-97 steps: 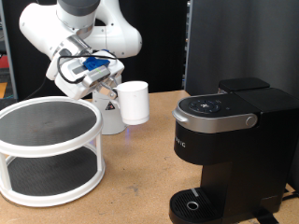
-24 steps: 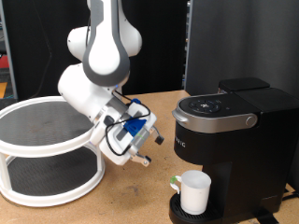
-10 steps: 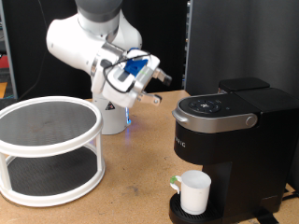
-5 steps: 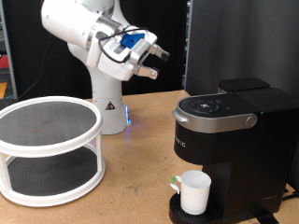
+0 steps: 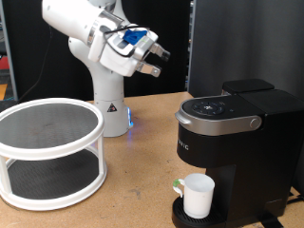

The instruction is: Make a cup of coffee with the keurig machine

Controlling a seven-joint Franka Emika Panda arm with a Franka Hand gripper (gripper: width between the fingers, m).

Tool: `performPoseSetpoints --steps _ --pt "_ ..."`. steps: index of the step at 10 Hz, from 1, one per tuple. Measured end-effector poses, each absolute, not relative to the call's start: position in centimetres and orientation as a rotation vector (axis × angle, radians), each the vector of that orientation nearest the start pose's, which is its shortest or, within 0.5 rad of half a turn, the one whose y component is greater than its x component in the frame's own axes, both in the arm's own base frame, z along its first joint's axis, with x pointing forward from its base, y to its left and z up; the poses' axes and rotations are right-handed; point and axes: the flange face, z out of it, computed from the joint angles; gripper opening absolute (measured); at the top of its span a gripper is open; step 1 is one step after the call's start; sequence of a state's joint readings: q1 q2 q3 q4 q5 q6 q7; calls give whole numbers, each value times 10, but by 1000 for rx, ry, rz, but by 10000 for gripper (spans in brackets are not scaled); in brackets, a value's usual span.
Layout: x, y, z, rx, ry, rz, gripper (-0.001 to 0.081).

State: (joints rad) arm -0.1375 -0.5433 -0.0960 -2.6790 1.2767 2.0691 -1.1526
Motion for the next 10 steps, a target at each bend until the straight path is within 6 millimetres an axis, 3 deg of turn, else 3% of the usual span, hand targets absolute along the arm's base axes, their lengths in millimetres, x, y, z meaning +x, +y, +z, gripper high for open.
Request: performPoseSetpoints --steps 3,7,10 --pt "381 -18 442 -2235 -632 -734 803" --pt "381 -11 450 -2240 -800 -665 803" --pt "383 10 457 -2331 -1227 -543 803"
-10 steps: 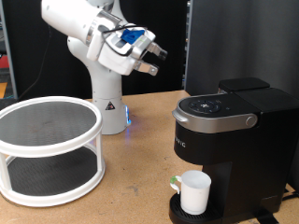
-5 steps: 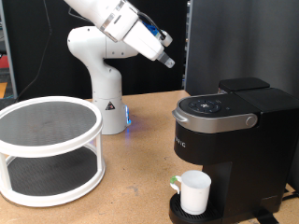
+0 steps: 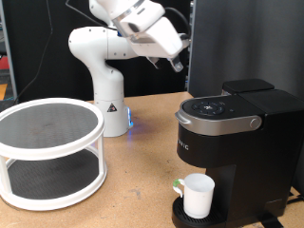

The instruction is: Make a cup of coffee with the keurig machine

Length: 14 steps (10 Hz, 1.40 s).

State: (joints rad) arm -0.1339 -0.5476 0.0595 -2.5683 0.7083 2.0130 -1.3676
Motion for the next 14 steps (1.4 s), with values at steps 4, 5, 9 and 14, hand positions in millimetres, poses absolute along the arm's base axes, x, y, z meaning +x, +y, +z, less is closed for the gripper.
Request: performPoseSetpoints --steps 4,5,9,14 --pt "384 24 458 -2366 -1441 -420 803" --pt "383 27 457 -2385 -1492 -361 803" --pt "403 59 478 -2477 -1538 -229 803" --pt "432 69 481 -2533 -1383 -158 803"
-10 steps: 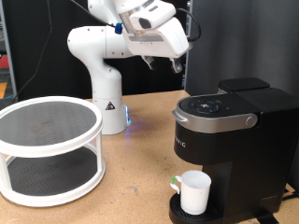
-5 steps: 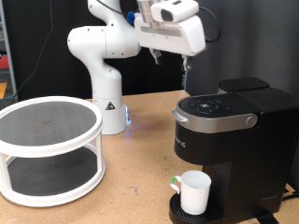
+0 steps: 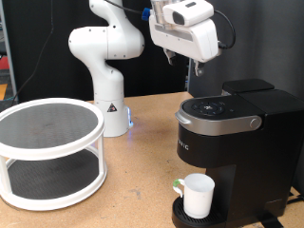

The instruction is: Make a cup of coffee with the keurig machine

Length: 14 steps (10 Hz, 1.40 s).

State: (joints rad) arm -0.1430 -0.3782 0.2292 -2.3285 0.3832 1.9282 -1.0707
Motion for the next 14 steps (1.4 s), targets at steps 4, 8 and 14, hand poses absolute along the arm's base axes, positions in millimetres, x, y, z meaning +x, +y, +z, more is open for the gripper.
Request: performPoseSetpoints --steps 4,8,14 --pt "447 96 498 -2695 -1128 -227 803" --pt "479 111 515 -2723 -1062 -257 803" --pt "505 111 509 -2722 -1091 -235 803"
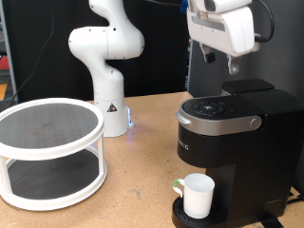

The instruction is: Make a cup of coffee with the keurig machine

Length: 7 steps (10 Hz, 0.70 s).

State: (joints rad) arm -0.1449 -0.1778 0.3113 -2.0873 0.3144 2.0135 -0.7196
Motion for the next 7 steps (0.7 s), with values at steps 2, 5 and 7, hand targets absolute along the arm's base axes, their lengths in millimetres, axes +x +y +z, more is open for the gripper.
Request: performPoseSetpoints --steps 2,5,7 --pt "509 107 496 -2727 -1103 -209 803" --pt "513 102 476 -2729 -1130 -239 803" --pt "513 98 463 -2738 -1142 -278 542"
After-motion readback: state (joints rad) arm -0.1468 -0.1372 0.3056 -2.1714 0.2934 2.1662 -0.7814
